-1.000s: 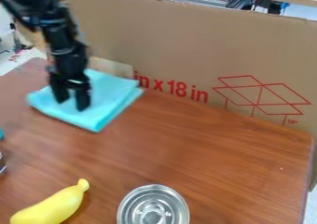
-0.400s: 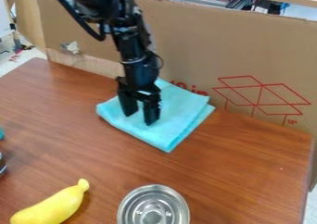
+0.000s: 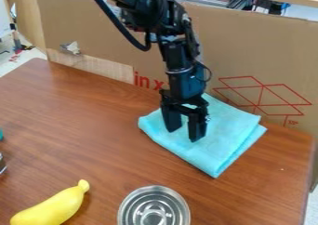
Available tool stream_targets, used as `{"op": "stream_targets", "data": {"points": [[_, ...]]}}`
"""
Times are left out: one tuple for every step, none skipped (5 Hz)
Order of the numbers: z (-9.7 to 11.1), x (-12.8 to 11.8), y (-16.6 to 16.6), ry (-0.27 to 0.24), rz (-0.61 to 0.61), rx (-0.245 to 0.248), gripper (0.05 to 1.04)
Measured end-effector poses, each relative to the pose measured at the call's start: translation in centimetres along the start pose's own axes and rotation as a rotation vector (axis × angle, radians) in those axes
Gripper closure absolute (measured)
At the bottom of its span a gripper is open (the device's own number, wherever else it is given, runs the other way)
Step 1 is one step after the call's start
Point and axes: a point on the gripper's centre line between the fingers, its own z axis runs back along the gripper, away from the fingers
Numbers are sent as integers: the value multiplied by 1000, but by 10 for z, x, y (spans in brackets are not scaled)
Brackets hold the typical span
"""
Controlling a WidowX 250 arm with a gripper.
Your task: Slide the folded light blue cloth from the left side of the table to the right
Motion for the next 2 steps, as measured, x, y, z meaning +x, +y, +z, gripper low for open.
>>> {"op": "stream_targets", "data": {"points": [[-4, 1, -18, 27, -26, -24, 83], [0, -6, -24, 59, -10, 54, 83]]}}
